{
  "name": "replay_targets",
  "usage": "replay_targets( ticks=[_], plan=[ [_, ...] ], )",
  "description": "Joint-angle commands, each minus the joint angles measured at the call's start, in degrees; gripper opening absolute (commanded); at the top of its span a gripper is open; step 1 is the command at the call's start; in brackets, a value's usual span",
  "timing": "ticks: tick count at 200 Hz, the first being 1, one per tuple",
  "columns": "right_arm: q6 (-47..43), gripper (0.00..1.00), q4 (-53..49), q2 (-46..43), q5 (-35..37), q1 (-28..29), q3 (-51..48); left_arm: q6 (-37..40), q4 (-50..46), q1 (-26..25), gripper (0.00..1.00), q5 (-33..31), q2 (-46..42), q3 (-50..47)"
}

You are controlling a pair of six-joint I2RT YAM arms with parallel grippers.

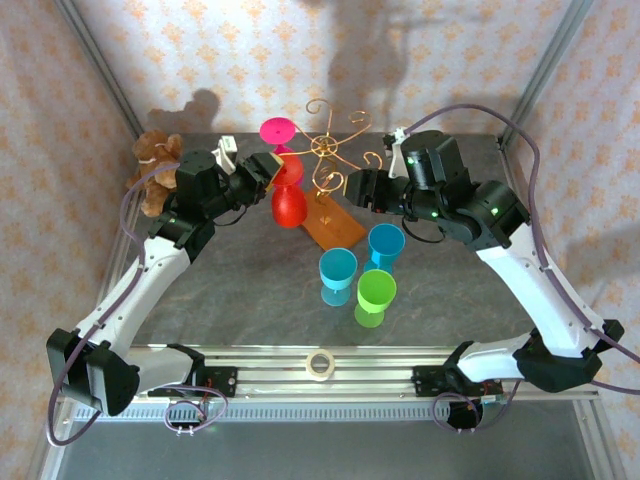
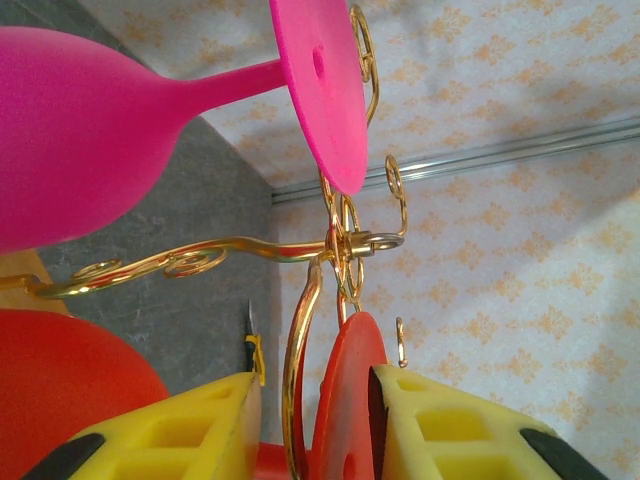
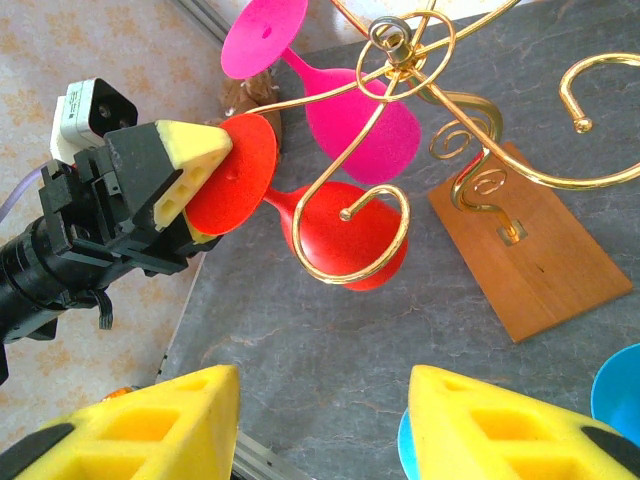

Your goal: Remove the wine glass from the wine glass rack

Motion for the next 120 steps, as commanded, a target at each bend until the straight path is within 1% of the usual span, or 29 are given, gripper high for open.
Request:
replay_targets(
  ticks=[1,54,75,116,120],
  plan=[
    [-0.03,0.48,0.32,0.40,-0.41,-0.34,1.12,0.42,3.29,-0.32,0.31,-0.48,-1.10,-0.16],
    [0.51,0.48,0.40,0.50,-0.72,-0.34,1.32,0.71,3.48,-0.23,0.30,-1.60,-1.37,-0.29],
    [0.63,0.48,0.40,0.54,-0.64,-0.38,1.16,0.78,3.57,-0.29,0.25,-1.52,-1.32,-0.33],
    [0.54,0.48,0.49,0.76,-1.12,-0.34,1.41,0.66,3.91,-0.27,0.21,-1.86,-1.45,-0.86],
    [0.53,0.48,0.49,0.80,-1.15,-0.34,1.38,0.73,3.87,-0.27,0.19,-2.00,-1.57,-0.93]
  ],
)
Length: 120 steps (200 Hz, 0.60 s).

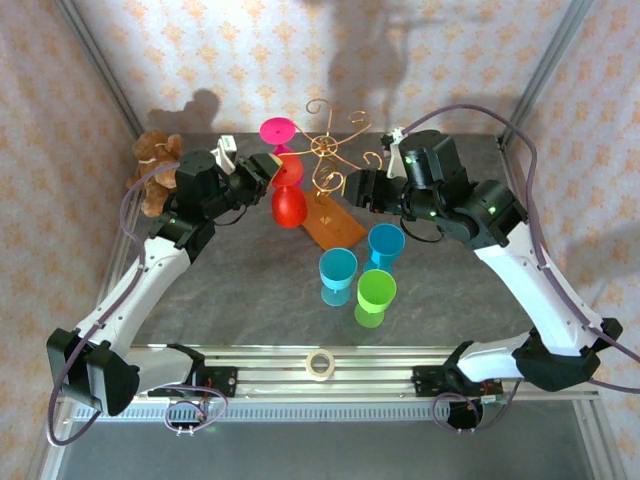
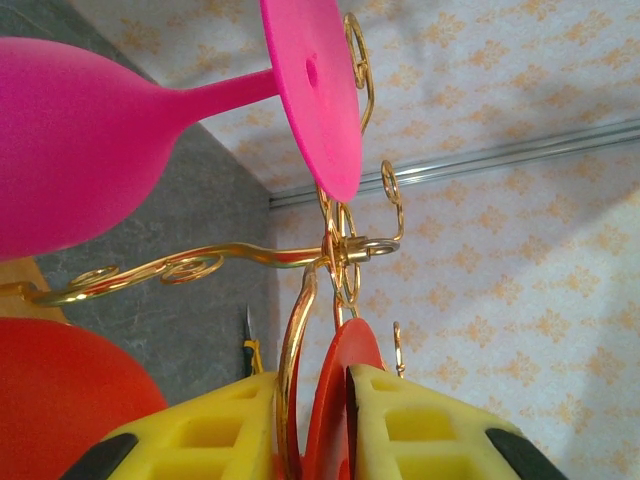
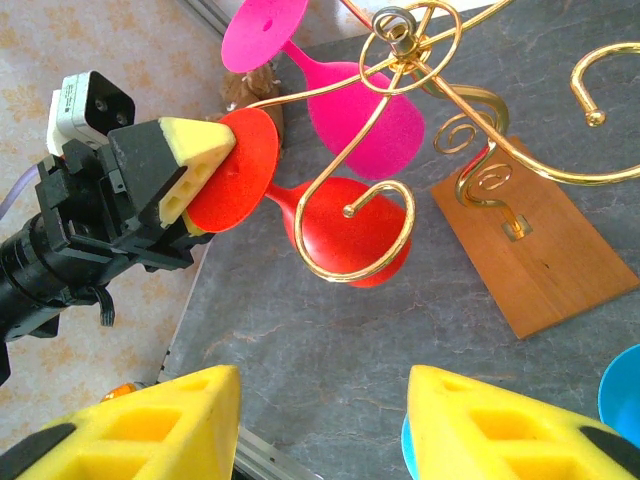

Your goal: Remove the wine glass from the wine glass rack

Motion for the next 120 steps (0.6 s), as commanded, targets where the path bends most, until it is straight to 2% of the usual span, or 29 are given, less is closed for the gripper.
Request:
replay_targets(
  ticks=[1,26,55,69,89,120],
  plan=[
    [0.29,0.48,0.45,0.39,-0.48,-0.34,1.40,0.72,2.97,-0.27,0.18,-1.57,-1.53,-0.63],
    [0.25,0.48,0.45,0.63,-0.57,-0.34,1.50,1.07,2.93,-0.27,0.13,-2.30,-1.78,-0.75],
    [0.33,0.48,0.52,0.77,-0.79,-0.34,1.47,1.22,2.84,-0.27,0.11,-2.13,-1.49,-0.24],
    [0.33,0.48,0.54,0.79,-0.79,-0.34,1.53,1.16,2.95,-0.21,0.03,-2.17,-1.47,-0.11],
    [0.32,0.48,0.54,0.83,-0.79,-0.34,1.65,0.98,3.30,-0.19,0.00,-2.47,-1.69,-0.03],
    [0.51,0.48,0.62,0.72,-1.09,-0.36,1.50,1.22,2.70,-0.19,0.00,-3.09,-2.15,0.37]
  ],
)
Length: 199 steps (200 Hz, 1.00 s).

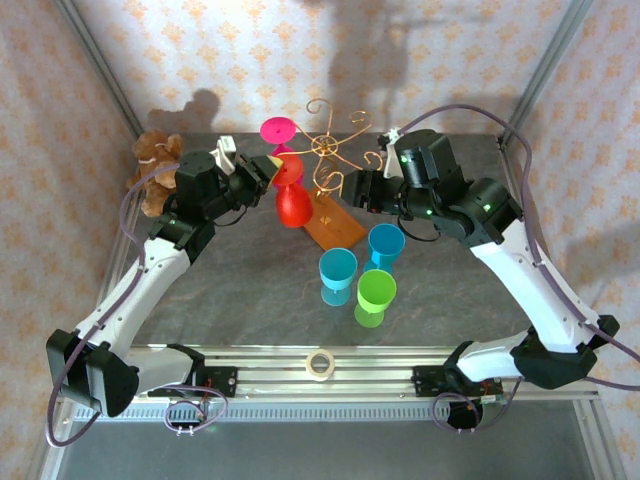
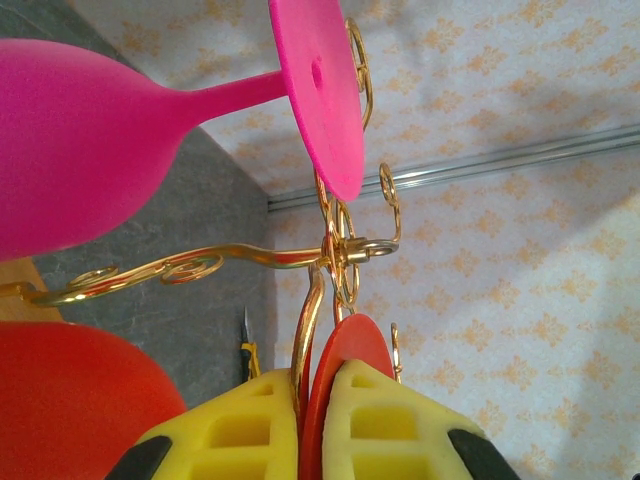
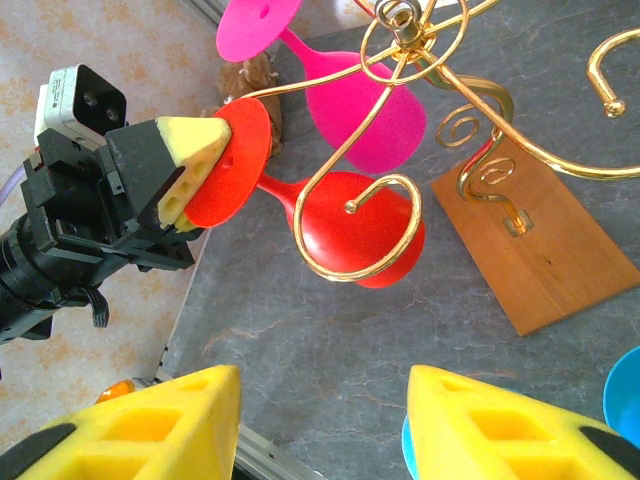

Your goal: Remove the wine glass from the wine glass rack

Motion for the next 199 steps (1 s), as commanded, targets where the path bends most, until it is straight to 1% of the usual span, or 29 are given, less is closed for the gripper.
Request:
replay_targets(
  ticks=[1,12,18,29,40,74,102,128,150,165,179,192,199],
  plan=[
    [0.49,0.48,0.62,-0.13,-0.66,-0.33,1.50,1.69,2.32,-0.19,0.00,-2.11,-1.83,0.74],
    [0.44,0.48,0.79,-0.15,-0.76,-0.32,1.48,2.00,1.53,-0.19,0.00,-2.48,-2.08,0.87],
    [0.50,0.48,0.84,-0.22,-0.89,-0.36,1.41,2.26,0.89,-0.19,0.04,-2.78,-2.21,0.93],
    [0.56,0.48,0.97,-0.28,-0.90,-0.32,1.30,2.79,0.06,-0.23,0.07,-3.11,-2.48,0.92],
    [0.51,0.48,1.06,-0.31,-0.99,-0.32,1.24,2.85,-0.23,-0.19,0.14,-3.33,-2.73,0.62],
    [0.74,0.48,1.15,-0.33,-1.26,-0.34,1.05,2.41,0.12,-0.20,0.23,-3.85,-3.25,0.17],
    [0.78,0.48,1.24,-0.29,-1.52,-0.32,0.97,2.88,-0.13,-0.19,0.26,-4.56,-3.77,0.43],
    [0.89,0.48,1.41,-0.33,-1.78,-0.32,0.99,3.40,-0.75,-0.19,0.25,-5.18,-4.24,0.63],
    [1.05,0.48,1.41,-0.29,-1.85,-0.32,0.97,3.45,-0.89,-0.19,0.24,-5.19,-4.40,0.43],
    [1.16,0.48,1.41,-0.33,-1.89,-0.32,0.97,3.42,-0.60,-0.19,0.19,-5.18,-4.50,0.19],
    [1.27,0.48,1.41,-0.33,-1.96,-0.32,0.97,3.37,-0.58,-0.20,0.17,-5.19,-4.59,0.13],
    [1.33,0.48,1.50,-0.33,-2.04,-0.32,0.97,3.43,-0.58,-0.19,0.17,-5.26,-4.69,0.13],
    [1.31,0.48,1.42,-0.20,-2.08,-0.32,0.97,3.50,-0.74,-0.19,0.21,-5.36,-4.68,0.17]
  ],
)
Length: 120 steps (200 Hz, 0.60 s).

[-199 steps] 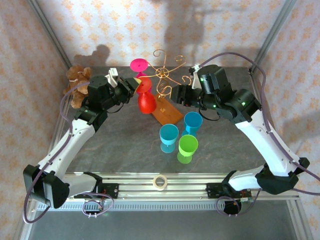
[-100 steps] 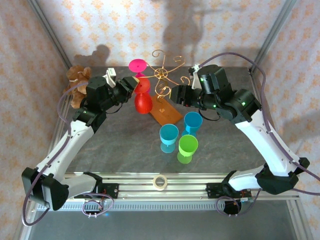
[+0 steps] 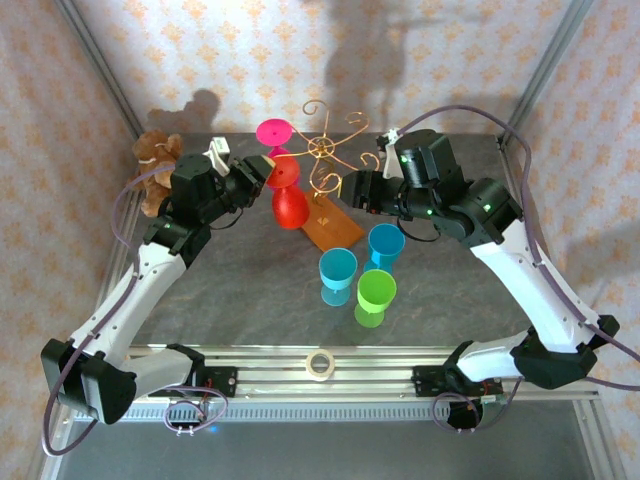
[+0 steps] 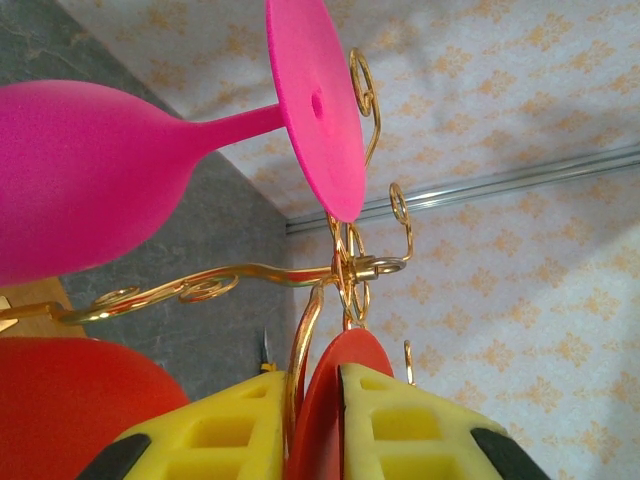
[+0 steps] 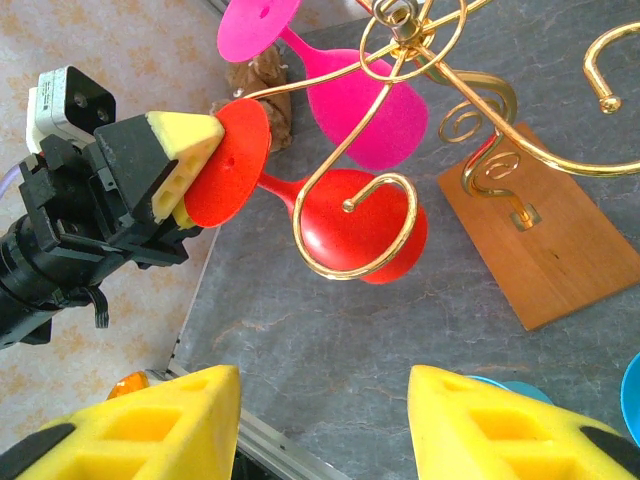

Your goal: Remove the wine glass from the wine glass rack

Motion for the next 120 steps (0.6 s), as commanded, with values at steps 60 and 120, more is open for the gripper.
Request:
replay_targets(
  ticks=[60,120],
  plan=[
    [0.68,0.49,1.35,0.03,-0.89,-0.35,1.19,2.00,2.01,-0.09,0.23,-2.83,-3.01,0.04],
    [0.47,0.49,1.17,0.29,-1.07,-0.34,1.23,1.77,2.81,-0.10,0.00,-2.30,-2.23,-0.21]
  ],
)
